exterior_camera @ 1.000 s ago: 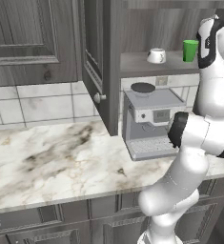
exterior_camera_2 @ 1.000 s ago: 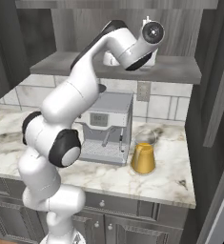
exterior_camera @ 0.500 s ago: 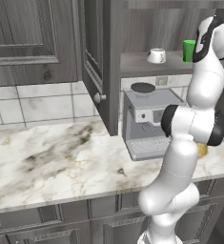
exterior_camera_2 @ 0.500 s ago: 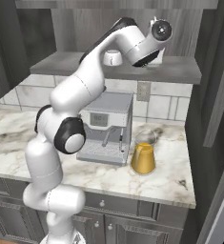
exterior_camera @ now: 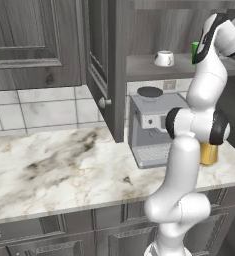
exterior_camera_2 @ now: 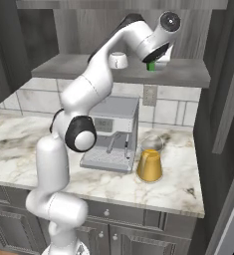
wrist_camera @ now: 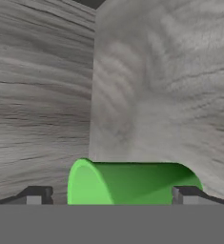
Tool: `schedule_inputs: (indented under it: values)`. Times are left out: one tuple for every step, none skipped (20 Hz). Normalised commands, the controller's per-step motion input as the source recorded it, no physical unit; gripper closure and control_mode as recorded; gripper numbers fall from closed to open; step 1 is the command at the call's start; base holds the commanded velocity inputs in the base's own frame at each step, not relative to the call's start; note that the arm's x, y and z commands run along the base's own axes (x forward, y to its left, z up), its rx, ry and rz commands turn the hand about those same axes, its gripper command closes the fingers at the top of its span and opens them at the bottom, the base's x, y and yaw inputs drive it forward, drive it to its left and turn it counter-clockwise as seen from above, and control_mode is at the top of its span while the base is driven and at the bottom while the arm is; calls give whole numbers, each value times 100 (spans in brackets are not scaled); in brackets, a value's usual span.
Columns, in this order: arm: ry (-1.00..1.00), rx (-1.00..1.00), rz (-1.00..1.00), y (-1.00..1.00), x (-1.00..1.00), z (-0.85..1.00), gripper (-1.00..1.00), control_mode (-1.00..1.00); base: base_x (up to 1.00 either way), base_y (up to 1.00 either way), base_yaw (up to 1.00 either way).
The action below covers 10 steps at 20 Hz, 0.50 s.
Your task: There is a tray on the dining counter. Grab the cup, mug, and pitcher and place them on the tray. The pitcher may be placed next to the tray if it cannot fit the tray.
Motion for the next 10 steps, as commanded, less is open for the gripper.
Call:
schedule_inputs:
  values:
    - [5, 0, 0, 0, 14, 0, -100, -100, 0, 0, 0]
    - [6, 0, 0, 0, 8, 0, -100, -100, 0, 0, 0]
    - [5, 0, 0, 0, 0, 0, -100, -100, 0, 0, 0]
    - [5, 0, 1, 0, 0, 0, -100, -100, 0, 0, 0]
    - [5, 0, 1, 0, 0, 0, -100, -100, 0, 0, 0]
    - [5, 0, 0, 0, 0, 0, -100, -100, 0, 0, 0]
    - [5, 0, 0, 0, 0, 0, -100, -100, 0, 0, 0]
    - [4, 0, 0, 0, 0, -2, -100, -100, 0, 0, 0]
    - [4, 0, 0, 0, 0, -4, -100, -100, 0, 0, 0]
    - [3, 0, 0, 0, 0, -6, -100, -100, 0, 0, 0]
